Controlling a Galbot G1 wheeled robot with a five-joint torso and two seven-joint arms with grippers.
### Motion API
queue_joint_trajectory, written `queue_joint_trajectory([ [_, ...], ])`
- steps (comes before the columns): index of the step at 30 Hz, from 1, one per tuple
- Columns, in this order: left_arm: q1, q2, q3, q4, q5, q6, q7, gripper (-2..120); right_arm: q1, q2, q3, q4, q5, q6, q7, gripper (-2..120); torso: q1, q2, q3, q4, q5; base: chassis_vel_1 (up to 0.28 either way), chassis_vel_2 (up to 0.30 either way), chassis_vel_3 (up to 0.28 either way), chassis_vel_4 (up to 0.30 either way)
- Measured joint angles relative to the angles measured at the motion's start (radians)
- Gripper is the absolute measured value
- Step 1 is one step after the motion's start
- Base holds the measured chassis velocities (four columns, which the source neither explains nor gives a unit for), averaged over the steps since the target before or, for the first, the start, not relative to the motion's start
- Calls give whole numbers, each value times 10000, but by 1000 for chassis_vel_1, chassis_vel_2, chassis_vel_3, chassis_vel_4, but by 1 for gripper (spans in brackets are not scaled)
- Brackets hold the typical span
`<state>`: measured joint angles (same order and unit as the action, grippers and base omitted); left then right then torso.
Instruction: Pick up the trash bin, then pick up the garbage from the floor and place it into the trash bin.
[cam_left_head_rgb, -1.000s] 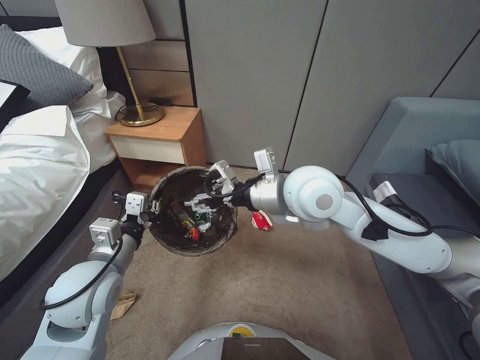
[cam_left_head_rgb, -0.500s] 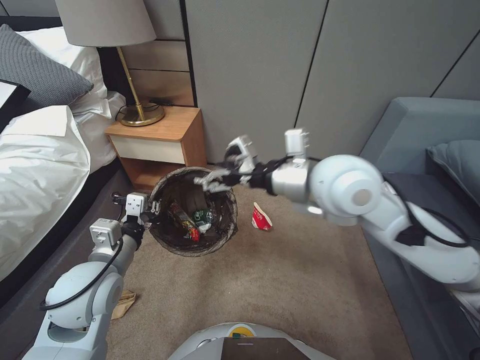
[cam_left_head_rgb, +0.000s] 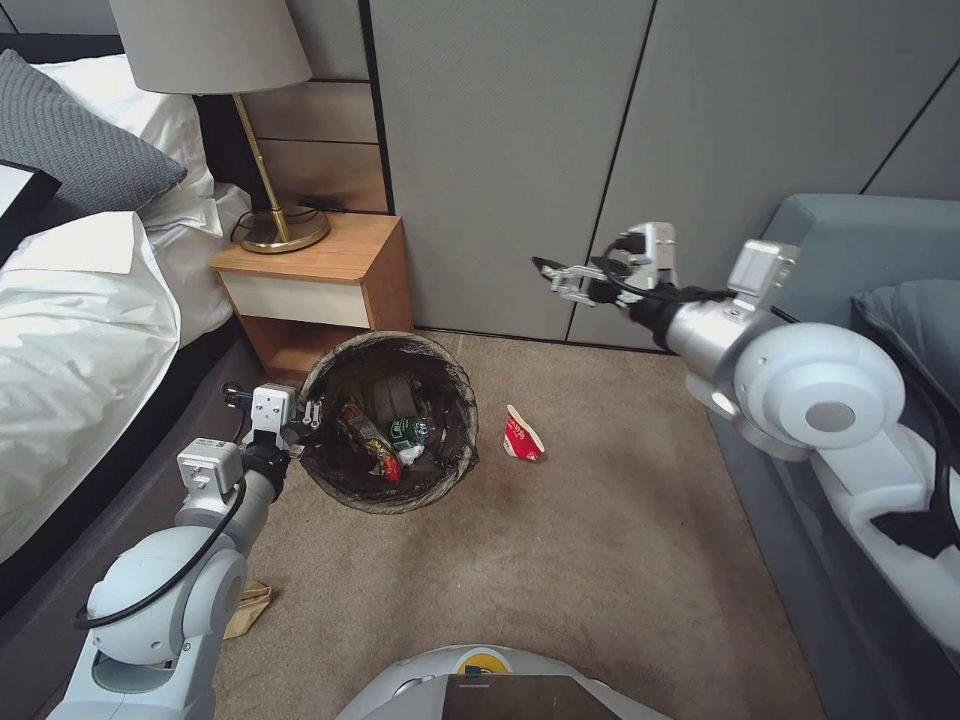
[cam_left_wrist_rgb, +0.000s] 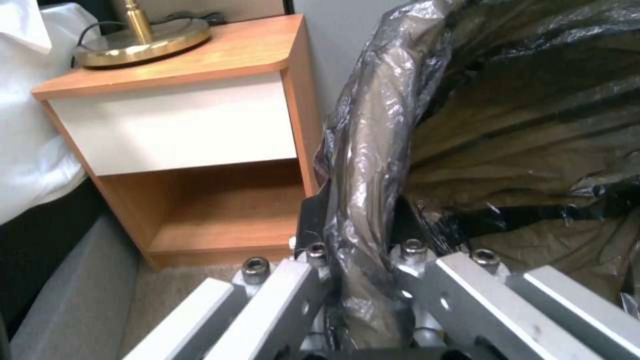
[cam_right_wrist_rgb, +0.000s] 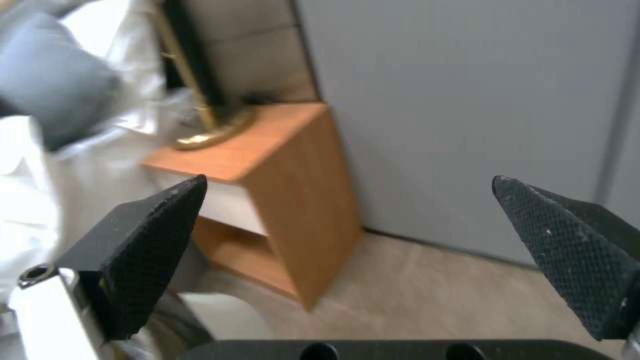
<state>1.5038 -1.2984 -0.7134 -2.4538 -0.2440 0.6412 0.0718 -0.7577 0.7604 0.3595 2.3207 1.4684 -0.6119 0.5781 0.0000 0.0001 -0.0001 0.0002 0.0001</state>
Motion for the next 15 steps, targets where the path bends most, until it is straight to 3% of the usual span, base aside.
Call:
queue_joint_trajectory([
  [3,6,12,-13,-6,0,-1,1,0,-842,225,472,56,-439,-25,-91,100,0,0,0,-3,3,0,0,0,0],
  [4,18,16,-35,-11,-1,-4,-1,0,-1824,577,1000,113,-1207,15,-445,100,0,0,0,-4,1,0,0,0,0],
  [7,30,26,-43,-11,-2,-9,0,0,-2730,956,1338,117,-2096,259,-954,100,0,0,0,-3,-1,0,0,0,0],
  [8,28,46,-52,-11,0,-10,1,0,-3648,1358,1426,66,-3080,710,-1294,100,0,0,0,-1,0,0,0,0,0],
  [9,27,46,-53,-11,0,-10,0,0,-3741,1397,1426,56,-3193,764,-1321,100,0,0,0,-1,0,0,0,0,0],
  [10,8,50,-79,-11,-7,-10,0,0,-4619,1806,1426,-107,-4453,1256,-1679,100,0,0,0,-3,-1,0,0,0,0],
  [11,8,50,-79,-11,-7,-10,0,0,-4619,1806,1426,-107,-4453,1256,-1679,100,0,0,0,-3,-1,0,0,0,0],
  [15,32,53,-113,-2,-14,-12,-2,0,-5980,2623,1384,-407,-6772,2330,-2116,100,0,0,0,-4,-1,0,0,0,0],
])
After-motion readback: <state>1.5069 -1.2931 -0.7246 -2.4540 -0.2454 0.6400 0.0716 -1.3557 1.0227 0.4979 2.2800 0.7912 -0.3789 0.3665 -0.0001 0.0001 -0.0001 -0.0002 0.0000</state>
